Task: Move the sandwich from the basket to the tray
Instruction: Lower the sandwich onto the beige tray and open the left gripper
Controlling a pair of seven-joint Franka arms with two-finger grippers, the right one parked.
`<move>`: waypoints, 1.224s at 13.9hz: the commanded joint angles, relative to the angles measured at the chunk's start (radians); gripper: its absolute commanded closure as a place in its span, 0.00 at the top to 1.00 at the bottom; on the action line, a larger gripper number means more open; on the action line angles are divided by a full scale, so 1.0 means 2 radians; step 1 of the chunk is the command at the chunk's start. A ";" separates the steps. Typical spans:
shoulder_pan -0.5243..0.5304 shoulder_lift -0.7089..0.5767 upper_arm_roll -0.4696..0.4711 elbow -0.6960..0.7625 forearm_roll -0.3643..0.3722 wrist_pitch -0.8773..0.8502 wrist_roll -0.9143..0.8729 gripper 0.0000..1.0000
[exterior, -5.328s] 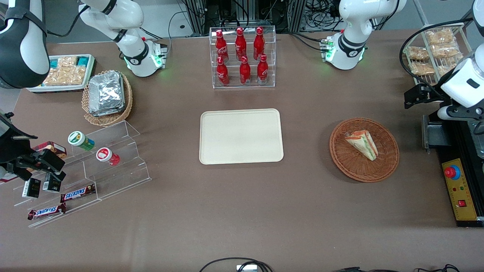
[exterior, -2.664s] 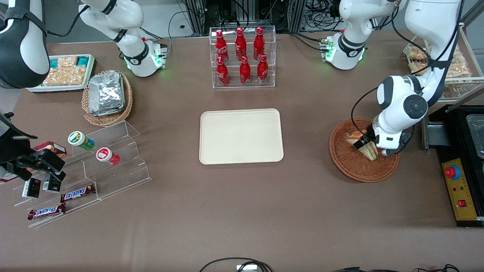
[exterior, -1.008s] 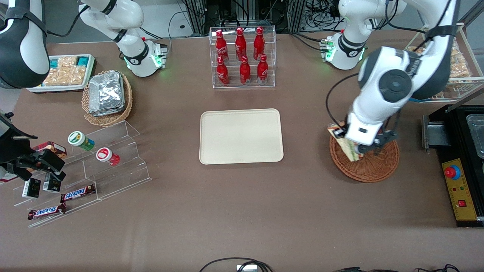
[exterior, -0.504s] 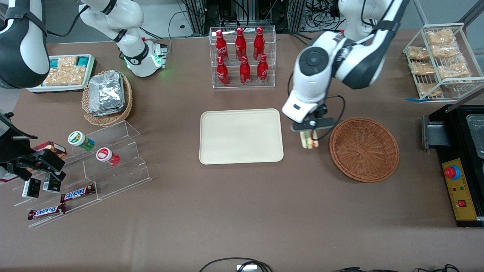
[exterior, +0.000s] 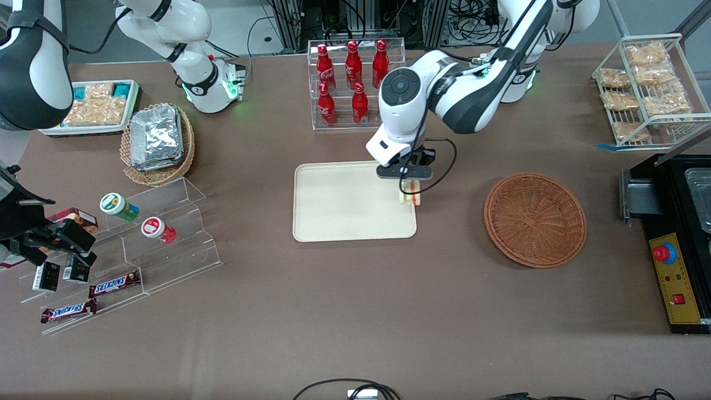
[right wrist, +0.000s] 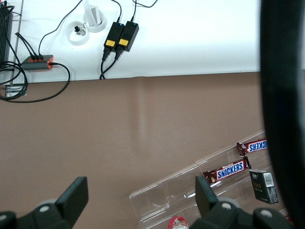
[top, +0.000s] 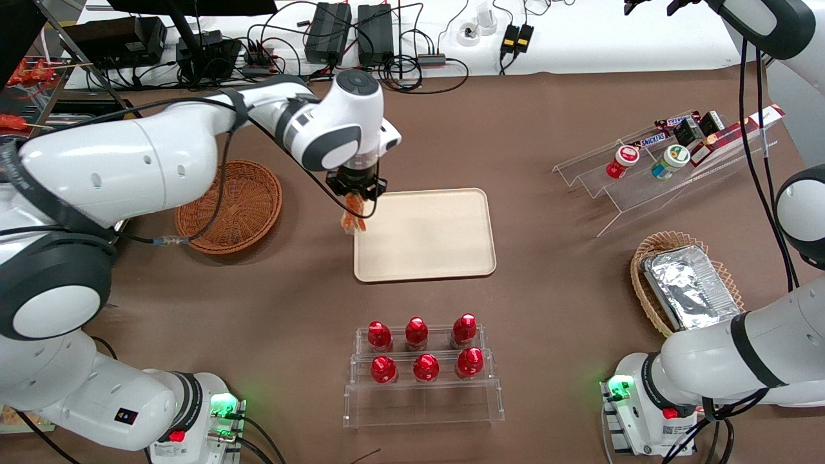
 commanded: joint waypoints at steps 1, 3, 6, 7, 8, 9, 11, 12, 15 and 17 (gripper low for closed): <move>-0.030 0.039 0.005 0.014 0.012 0.019 -0.022 0.18; -0.038 0.065 0.004 0.014 0.048 0.033 -0.050 0.18; -0.052 0.102 0.005 0.016 0.057 0.062 -0.069 0.18; -0.052 0.115 0.005 0.016 0.058 0.069 -0.072 0.18; -0.053 0.125 0.005 0.017 0.057 0.077 -0.073 0.18; -0.054 0.134 0.005 0.019 0.058 0.081 -0.077 0.18; -0.061 0.145 0.005 0.019 0.059 0.085 -0.082 0.18; -0.063 0.151 0.006 0.021 0.059 0.086 -0.082 0.18; -0.063 0.161 0.006 0.022 0.074 0.087 -0.092 0.23; -0.064 0.161 0.007 0.022 0.074 0.087 -0.099 0.52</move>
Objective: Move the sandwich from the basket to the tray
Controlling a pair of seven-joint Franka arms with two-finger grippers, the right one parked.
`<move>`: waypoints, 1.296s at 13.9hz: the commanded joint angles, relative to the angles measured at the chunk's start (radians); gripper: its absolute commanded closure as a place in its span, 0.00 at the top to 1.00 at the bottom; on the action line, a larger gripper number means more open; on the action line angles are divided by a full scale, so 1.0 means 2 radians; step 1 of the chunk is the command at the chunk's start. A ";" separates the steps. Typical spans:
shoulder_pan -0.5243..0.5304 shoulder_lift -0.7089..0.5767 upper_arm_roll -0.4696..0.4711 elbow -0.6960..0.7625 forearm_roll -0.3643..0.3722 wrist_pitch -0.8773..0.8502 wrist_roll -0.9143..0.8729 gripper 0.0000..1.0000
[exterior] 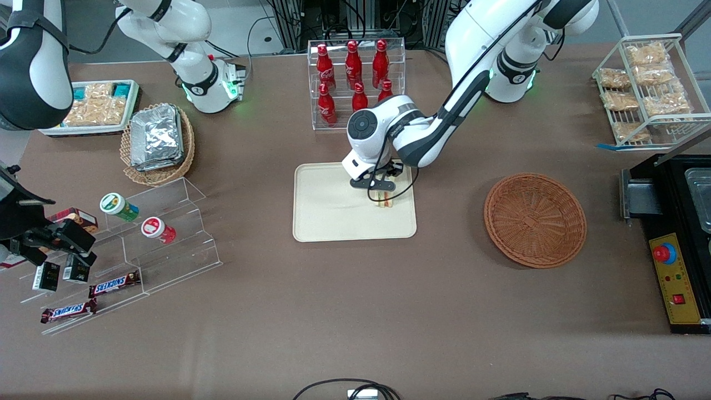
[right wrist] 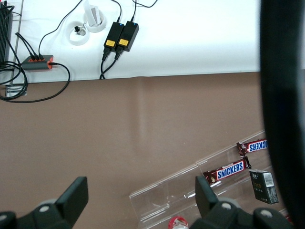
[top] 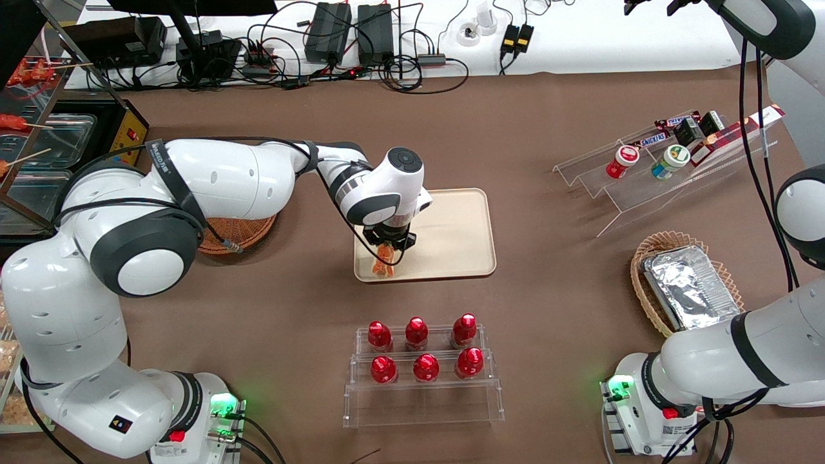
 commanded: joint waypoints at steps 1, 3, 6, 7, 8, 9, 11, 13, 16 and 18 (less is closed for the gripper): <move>-0.008 0.010 0.006 0.014 0.013 -0.003 -0.019 0.68; -0.005 0.010 0.006 0.022 0.011 -0.008 -0.038 1.00; 0.000 0.004 0.012 0.045 0.008 -0.023 -0.071 1.00; 0.000 0.004 0.023 0.065 0.004 -0.043 -0.071 1.00; 0.000 0.004 0.038 0.084 0.002 -0.069 -0.069 1.00; 0.001 0.003 0.052 0.102 0.001 -0.088 -0.069 1.00; 0.001 -0.008 0.088 0.127 -0.006 -0.115 -0.075 1.00; 0.001 -0.029 0.138 0.134 -0.035 -0.119 -0.072 1.00; 0.001 -0.056 0.196 0.134 -0.040 -0.131 -0.068 1.00; 0.001 -0.067 0.232 0.134 -0.041 -0.132 -0.067 1.00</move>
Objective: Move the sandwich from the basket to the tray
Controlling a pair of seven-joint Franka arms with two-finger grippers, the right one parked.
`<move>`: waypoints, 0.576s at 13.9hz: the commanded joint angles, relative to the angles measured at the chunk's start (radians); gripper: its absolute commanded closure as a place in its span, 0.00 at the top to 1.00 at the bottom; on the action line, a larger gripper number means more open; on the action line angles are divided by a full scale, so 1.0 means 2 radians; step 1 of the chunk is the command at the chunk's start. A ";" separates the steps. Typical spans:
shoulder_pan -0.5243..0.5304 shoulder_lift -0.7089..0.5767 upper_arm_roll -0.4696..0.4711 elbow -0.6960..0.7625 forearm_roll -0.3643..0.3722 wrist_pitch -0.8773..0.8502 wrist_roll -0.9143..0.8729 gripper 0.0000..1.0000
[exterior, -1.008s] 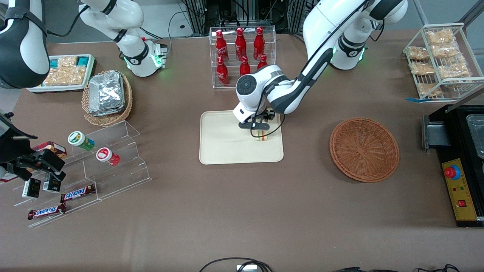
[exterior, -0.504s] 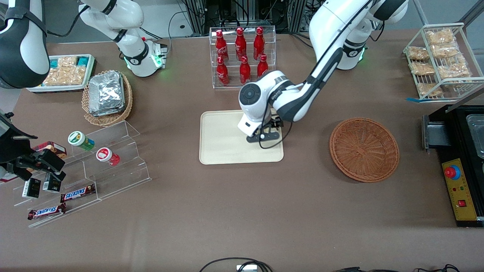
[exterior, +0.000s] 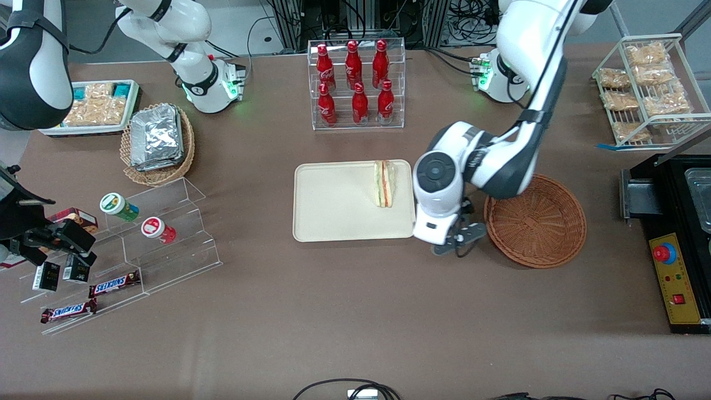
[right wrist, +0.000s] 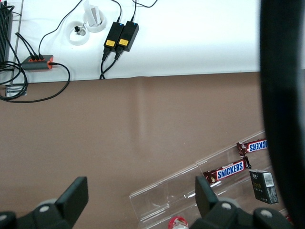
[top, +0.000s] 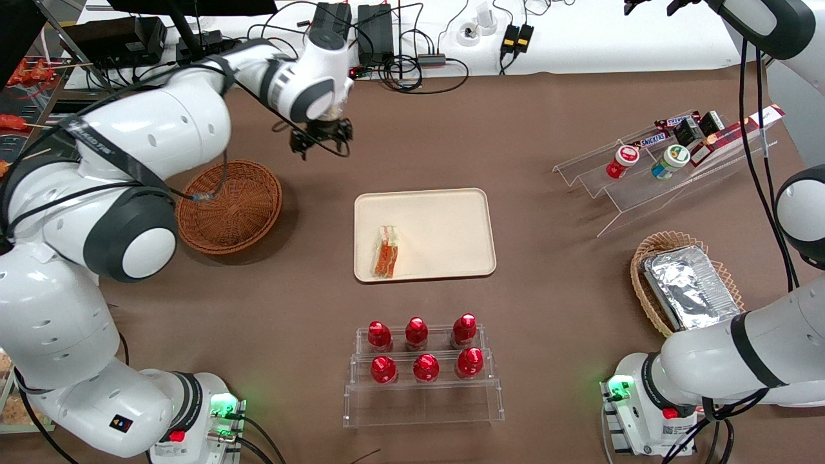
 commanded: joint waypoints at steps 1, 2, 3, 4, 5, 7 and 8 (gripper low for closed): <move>-0.006 -0.022 0.046 -0.005 -0.009 -0.010 0.000 1.00; -0.006 -0.031 0.059 -0.006 -0.017 -0.010 0.019 1.00; -0.006 -0.036 0.072 -0.005 -0.029 -0.016 0.042 1.00; -0.006 -0.044 0.086 -0.004 -0.043 -0.023 0.065 1.00; -0.006 -0.054 0.098 -0.004 -0.053 -0.030 0.085 1.00; -0.006 -0.074 0.122 -0.004 -0.063 -0.052 0.124 1.00; -0.006 -0.084 0.134 -0.004 -0.071 -0.061 0.147 1.00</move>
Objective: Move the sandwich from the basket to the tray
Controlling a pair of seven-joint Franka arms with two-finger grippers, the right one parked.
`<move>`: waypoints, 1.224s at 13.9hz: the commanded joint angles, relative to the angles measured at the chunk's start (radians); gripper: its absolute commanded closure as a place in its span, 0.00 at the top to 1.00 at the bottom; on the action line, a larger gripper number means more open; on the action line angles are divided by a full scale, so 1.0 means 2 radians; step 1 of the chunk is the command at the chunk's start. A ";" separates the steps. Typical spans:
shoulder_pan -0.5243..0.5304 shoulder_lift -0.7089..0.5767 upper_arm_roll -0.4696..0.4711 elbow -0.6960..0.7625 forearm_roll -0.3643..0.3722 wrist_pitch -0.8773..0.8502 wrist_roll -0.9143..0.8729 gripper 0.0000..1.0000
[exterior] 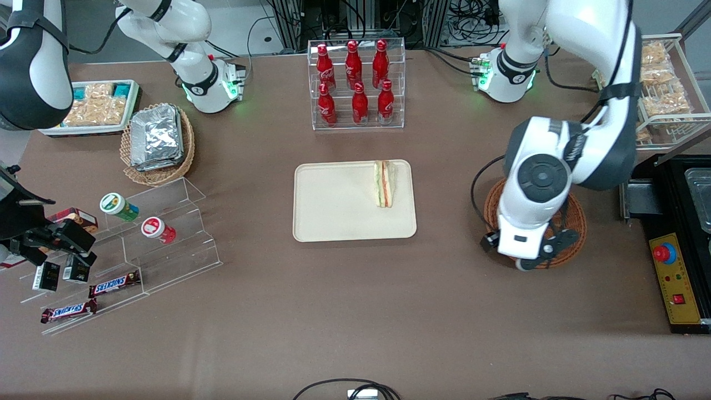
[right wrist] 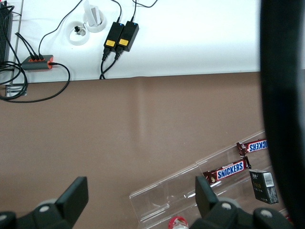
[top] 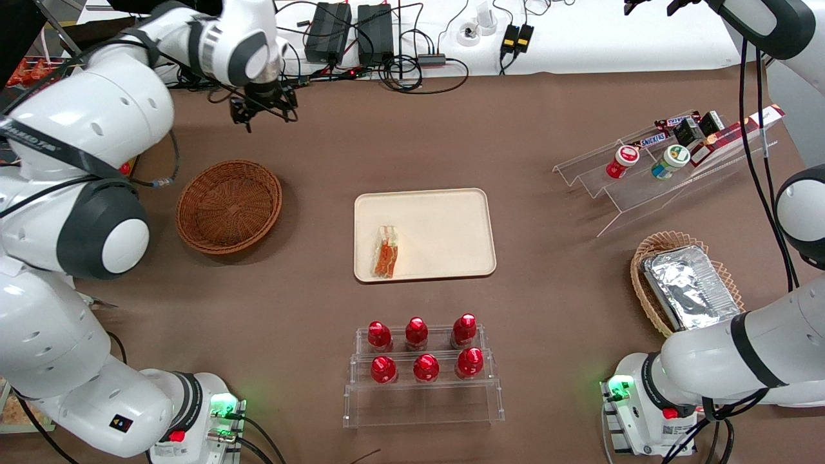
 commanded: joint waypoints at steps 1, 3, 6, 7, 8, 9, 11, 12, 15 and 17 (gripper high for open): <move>-0.006 -0.038 0.033 -0.005 -0.027 -0.033 0.061 1.00; -0.006 -0.059 0.047 -0.010 -0.033 -0.049 0.094 1.00; -0.005 -0.079 0.057 -0.018 -0.033 -0.054 0.120 1.00; -0.002 -0.086 0.057 -0.023 -0.033 -0.054 0.131 1.00; 0.033 -0.092 0.050 -0.025 -0.034 -0.055 0.139 1.00; 0.041 -0.099 0.041 -0.025 -0.037 -0.058 0.150 1.00; 0.079 -0.112 0.018 -0.025 -0.041 -0.076 0.183 1.00; 0.115 -0.118 -0.011 -0.024 -0.041 -0.082 0.207 1.00; 0.215 -0.142 -0.090 -0.023 -0.041 -0.105 0.311 1.00; 0.261 -0.157 -0.132 -0.020 -0.040 -0.122 0.378 1.00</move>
